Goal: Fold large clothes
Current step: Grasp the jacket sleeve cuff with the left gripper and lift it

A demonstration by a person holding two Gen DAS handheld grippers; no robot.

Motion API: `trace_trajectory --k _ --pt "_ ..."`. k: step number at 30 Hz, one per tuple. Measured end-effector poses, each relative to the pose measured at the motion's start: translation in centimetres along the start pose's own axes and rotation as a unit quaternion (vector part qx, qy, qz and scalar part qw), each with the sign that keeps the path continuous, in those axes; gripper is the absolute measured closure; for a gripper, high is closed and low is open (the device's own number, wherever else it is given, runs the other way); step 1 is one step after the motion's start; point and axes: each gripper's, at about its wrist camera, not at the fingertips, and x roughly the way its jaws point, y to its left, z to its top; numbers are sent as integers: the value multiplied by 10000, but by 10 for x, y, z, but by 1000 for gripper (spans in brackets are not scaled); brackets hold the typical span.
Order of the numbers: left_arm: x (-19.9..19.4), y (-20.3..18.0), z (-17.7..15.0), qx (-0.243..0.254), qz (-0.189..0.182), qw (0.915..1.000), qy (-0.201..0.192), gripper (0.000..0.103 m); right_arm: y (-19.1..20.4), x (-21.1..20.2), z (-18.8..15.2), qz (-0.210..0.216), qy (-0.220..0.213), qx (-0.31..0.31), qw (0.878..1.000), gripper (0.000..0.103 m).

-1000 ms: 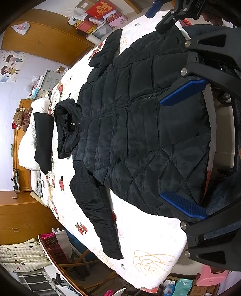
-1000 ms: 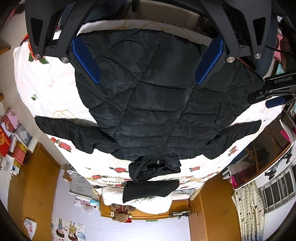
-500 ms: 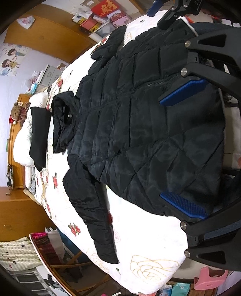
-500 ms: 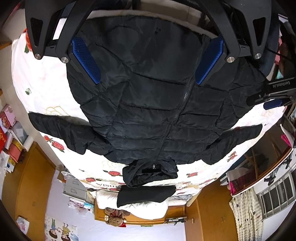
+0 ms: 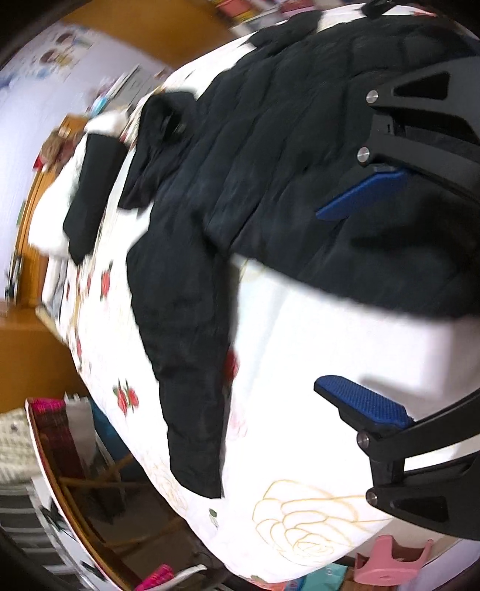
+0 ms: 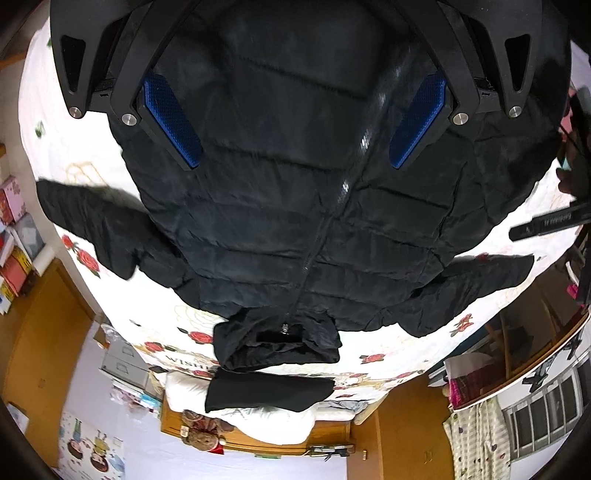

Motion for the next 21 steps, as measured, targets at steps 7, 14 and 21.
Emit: trace_trajectory --k 7,14,21 --pt "48 64 38 -681 235 9974 23 16 14 35 26 81 92 -125 9998 1" --pt "89 130 68 -1546 382 9872 -87 17 20 68 41 130 244 -115 9996 1" --pt "128 182 84 -2386 458 9700 -67 24 21 89 41 146 390 -136 9990 1"
